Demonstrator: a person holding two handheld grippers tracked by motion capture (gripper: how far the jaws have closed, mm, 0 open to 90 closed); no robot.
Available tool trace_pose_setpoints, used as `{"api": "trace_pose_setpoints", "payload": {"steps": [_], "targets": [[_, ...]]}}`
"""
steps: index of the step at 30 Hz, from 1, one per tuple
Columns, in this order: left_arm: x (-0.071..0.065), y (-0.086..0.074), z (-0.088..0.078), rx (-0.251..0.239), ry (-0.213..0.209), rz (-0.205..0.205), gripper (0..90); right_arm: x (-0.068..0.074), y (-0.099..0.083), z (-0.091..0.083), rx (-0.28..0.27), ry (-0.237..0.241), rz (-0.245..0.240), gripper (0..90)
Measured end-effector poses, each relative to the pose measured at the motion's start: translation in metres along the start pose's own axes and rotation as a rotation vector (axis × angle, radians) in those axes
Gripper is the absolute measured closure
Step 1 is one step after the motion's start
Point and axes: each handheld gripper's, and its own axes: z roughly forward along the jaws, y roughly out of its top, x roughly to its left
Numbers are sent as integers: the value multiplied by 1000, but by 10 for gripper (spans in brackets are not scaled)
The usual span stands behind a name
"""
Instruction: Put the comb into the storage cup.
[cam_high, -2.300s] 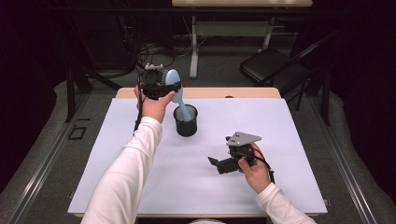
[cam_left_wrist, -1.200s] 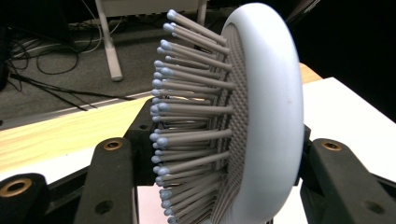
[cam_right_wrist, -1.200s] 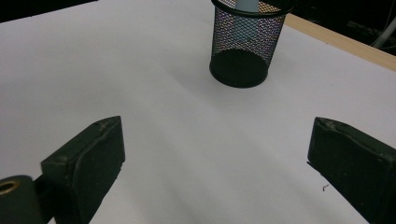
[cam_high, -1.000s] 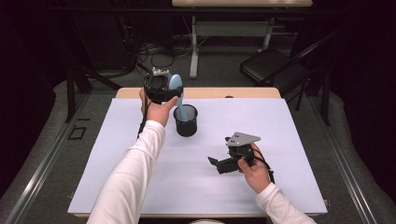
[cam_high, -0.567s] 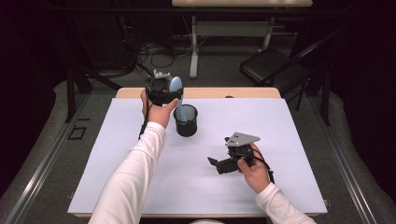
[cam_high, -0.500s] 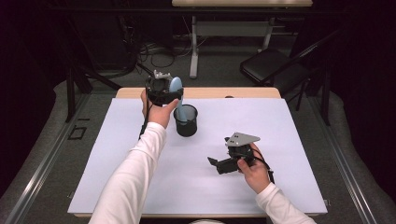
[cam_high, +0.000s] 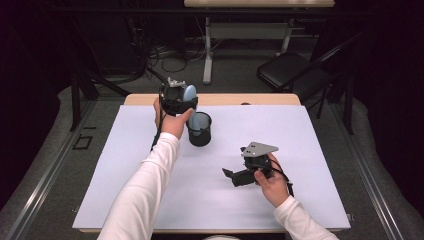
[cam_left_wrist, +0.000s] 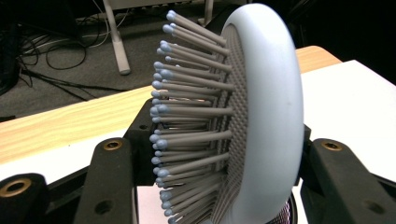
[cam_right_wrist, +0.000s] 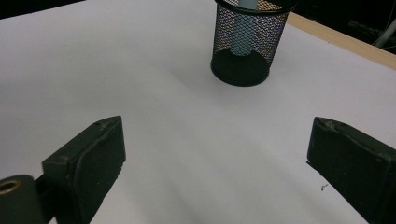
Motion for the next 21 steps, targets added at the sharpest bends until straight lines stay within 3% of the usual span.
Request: {"api": "trace_pose_setpoints", "payload": {"steps": [21], "targets": [[-3,-5,6,14,12,14,471,1,0,-1,1,1,0,49]]}}
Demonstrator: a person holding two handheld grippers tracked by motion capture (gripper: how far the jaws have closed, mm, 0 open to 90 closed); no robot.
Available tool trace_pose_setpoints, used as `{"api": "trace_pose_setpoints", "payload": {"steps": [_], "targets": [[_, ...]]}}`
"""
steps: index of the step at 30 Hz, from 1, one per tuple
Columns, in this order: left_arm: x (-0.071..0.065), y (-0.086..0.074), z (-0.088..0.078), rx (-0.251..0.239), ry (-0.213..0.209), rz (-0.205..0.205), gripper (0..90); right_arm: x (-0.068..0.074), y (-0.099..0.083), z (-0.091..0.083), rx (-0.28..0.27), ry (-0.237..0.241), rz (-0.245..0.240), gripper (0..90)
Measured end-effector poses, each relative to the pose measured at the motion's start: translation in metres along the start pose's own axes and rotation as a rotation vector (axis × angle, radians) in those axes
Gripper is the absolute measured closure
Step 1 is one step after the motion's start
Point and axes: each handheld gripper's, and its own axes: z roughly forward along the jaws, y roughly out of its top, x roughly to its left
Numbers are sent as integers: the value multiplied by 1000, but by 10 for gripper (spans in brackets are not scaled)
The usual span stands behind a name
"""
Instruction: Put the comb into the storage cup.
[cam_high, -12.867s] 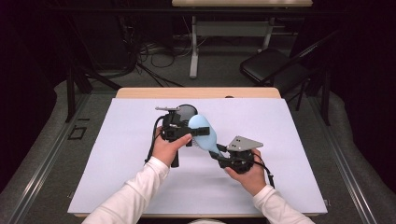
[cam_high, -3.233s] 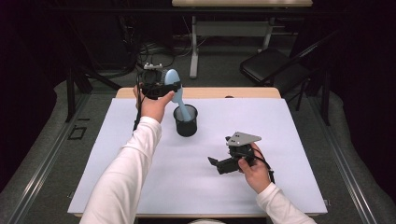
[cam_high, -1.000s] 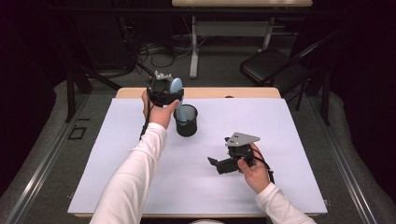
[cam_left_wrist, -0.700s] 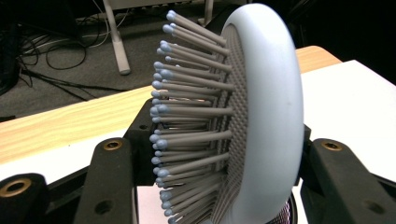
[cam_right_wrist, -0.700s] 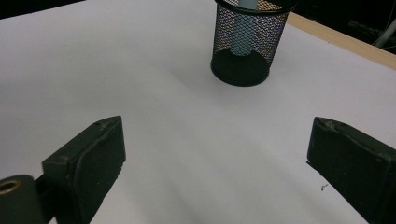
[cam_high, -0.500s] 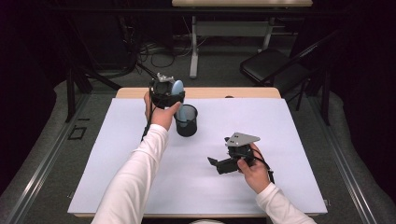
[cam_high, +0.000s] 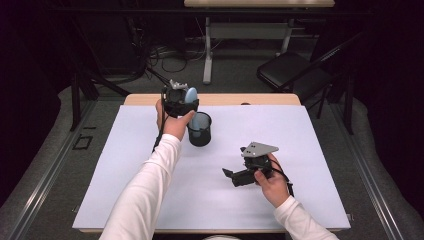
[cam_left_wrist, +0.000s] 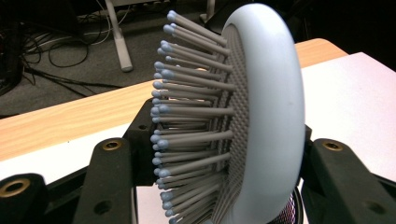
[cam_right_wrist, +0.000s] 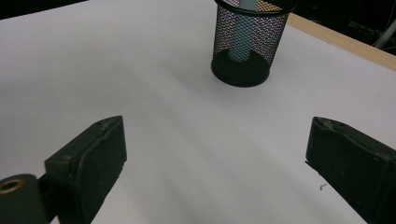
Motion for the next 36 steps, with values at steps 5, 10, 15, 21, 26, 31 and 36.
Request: {"api": "trace_pose_setpoints", "payload": {"steps": [5,10,15,21,26,31,36], "targets": [[-1,-1,0,-4,6,-4,467,0,0,0,-3,-1,0,53],[-2,-1,1,-8,8,-4,463,0,0,0,-4,-2,0,56],[-3,-1,2,-12,13,-6,462,0,0,0,-3,-2,1,56],[-1,-1,1,-11,11,-16,459,0,0,0,-4,-2,1,57],[-2,-1,1,-12,17,-7,458,0,0,0,2,2,0,58],[-2,-1,1,-13,20,-9,456,0,0,0,2,2,1,58],[0,-1,1,-18,17,-24,452,0,0,0,2,3,1,58]]}}
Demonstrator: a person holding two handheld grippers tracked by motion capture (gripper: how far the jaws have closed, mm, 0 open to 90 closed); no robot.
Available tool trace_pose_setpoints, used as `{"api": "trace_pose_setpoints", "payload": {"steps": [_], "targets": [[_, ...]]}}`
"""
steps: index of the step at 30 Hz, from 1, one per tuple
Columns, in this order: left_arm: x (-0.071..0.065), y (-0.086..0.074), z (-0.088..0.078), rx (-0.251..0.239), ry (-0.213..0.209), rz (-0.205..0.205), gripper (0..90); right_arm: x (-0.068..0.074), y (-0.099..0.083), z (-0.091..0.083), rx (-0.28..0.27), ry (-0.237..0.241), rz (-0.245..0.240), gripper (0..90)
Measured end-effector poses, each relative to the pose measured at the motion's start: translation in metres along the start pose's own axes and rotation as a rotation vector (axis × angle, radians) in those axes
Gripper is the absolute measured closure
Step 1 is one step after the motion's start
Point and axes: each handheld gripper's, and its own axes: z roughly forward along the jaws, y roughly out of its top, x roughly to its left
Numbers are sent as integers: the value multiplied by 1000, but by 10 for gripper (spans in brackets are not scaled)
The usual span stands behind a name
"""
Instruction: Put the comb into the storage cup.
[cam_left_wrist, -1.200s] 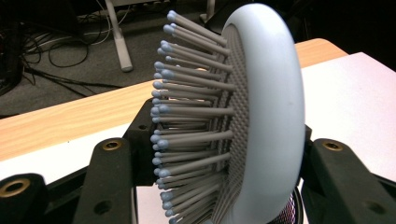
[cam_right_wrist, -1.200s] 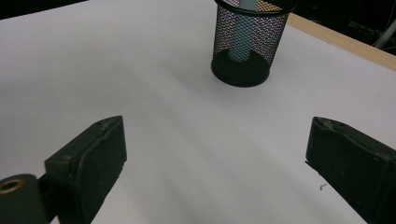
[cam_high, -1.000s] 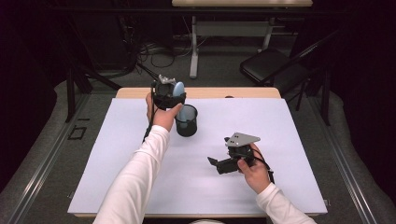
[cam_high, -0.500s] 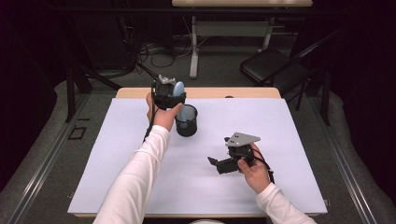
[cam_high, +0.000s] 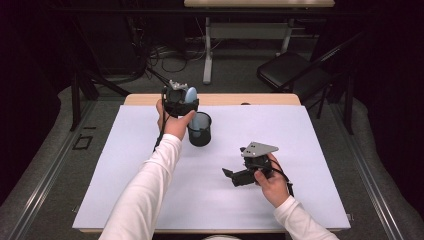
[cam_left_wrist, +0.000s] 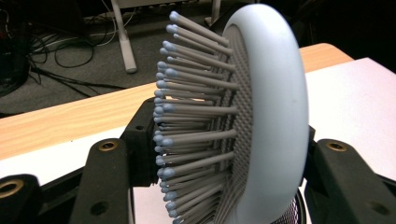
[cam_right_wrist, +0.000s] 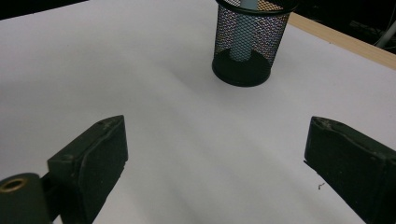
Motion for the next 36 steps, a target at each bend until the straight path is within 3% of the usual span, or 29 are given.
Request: {"api": "trace_pose_setpoints", "payload": {"steps": [7,20,28,36], "targets": [[1,1,-3,-44,-5,-23,410,0,0,0,-2,0,3,58],[2,0,-2,-35,-7,-42,282,0,0,0,0,0,0,58],[3,0,-1,-31,16,-78,168,0,0,1,0,-2,1,58],[6,-1,1,-21,-5,-104,126,-1,-1,1,1,-6,3,58]]}}
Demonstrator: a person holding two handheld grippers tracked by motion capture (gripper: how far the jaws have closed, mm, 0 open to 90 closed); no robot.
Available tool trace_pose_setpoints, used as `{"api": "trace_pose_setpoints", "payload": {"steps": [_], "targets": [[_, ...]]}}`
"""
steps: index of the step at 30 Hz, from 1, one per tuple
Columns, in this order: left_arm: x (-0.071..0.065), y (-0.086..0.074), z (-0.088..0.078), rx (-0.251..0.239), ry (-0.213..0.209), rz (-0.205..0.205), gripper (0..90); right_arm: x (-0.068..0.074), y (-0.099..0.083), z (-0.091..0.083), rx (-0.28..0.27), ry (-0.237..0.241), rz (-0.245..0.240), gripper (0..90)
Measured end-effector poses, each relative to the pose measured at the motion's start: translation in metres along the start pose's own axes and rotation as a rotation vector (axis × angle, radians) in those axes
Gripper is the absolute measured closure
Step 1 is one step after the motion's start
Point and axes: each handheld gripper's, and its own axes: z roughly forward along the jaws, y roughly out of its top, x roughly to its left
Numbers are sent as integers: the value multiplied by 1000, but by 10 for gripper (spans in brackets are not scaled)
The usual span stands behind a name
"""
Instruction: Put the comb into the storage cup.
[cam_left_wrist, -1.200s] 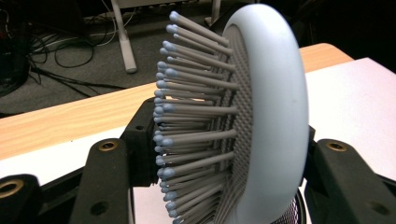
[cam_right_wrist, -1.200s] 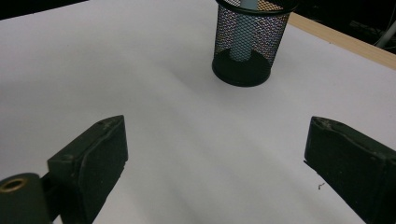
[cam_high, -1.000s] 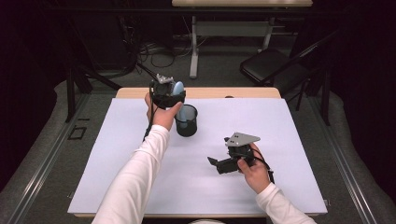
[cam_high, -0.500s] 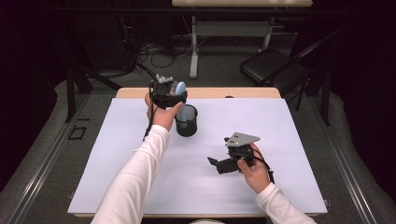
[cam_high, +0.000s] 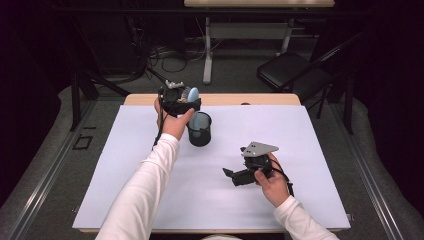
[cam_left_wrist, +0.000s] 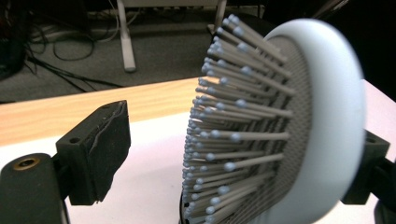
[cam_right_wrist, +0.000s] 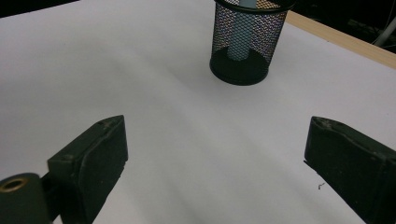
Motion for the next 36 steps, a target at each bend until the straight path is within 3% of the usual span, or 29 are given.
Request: {"api": "trace_pose_setpoints", "payload": {"steps": [5,18,22,36], "targets": [[2,0,1,-6,-13,-20,93,-1,0,0,-3,-2,3,58],[4,-1,3,10,-41,-18,42,-3,0,-1,-7,-6,10,58],[5,0,2,12,-53,-10,5,-4,-1,-2,-6,-11,16,58],[7,2,-4,37,-54,30,5,-4,-2,-4,-3,-19,26,50]]}}
